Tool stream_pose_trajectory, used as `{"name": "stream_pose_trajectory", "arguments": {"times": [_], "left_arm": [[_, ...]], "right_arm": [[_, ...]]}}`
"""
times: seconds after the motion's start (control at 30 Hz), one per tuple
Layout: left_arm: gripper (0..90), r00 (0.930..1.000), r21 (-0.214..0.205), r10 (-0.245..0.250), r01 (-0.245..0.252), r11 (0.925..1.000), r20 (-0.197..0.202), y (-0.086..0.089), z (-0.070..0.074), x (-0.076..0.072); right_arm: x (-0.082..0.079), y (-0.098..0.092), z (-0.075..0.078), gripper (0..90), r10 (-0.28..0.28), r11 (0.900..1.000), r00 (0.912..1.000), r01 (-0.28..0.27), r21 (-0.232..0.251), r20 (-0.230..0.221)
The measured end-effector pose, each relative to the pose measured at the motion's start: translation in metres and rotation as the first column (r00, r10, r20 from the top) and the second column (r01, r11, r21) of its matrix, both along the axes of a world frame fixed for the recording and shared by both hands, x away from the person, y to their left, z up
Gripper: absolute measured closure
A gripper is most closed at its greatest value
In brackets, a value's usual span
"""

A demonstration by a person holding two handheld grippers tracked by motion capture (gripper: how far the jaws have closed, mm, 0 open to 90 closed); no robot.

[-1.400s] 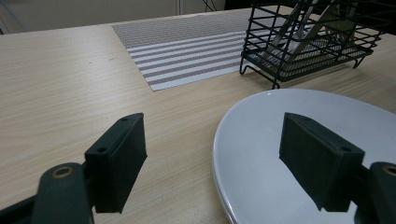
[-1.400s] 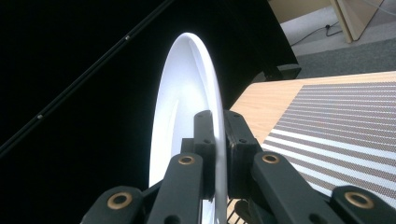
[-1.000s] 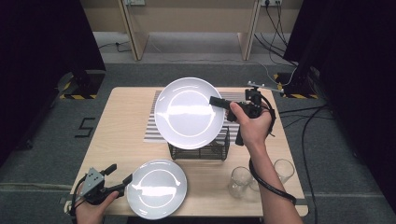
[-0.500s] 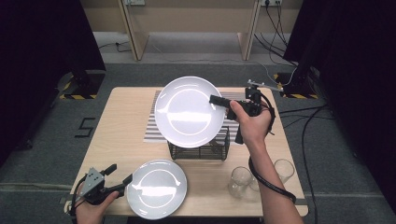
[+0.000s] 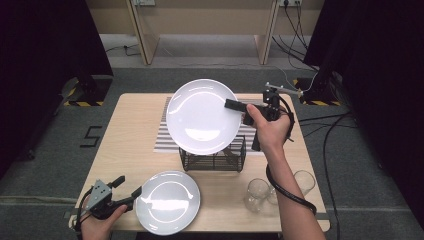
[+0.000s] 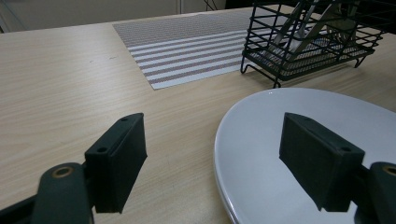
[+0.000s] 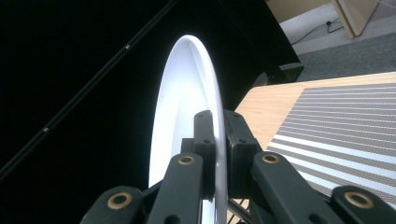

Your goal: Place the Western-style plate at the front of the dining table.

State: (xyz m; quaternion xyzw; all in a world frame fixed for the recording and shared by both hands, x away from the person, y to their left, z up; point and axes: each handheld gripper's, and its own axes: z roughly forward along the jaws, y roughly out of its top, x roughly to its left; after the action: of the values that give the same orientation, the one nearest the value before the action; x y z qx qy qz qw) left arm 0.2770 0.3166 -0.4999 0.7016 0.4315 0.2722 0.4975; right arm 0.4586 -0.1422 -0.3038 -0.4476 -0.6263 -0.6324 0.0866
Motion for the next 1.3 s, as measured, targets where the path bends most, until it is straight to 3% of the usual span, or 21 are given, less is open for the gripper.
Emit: {"name": "stream_pose_trajectory", "arguments": {"times": [1.3], "left_arm": [[22.4, 1.0, -0.001, 0.002, -0.002, 1.0, 0.001, 0.0, 0.0, 0.0]], "right_arm": [[0.013, 0.0, 0.004, 85.4, -0.011, 0.9986, 0.9997, 0.012, 0.051, -0.023]]}}
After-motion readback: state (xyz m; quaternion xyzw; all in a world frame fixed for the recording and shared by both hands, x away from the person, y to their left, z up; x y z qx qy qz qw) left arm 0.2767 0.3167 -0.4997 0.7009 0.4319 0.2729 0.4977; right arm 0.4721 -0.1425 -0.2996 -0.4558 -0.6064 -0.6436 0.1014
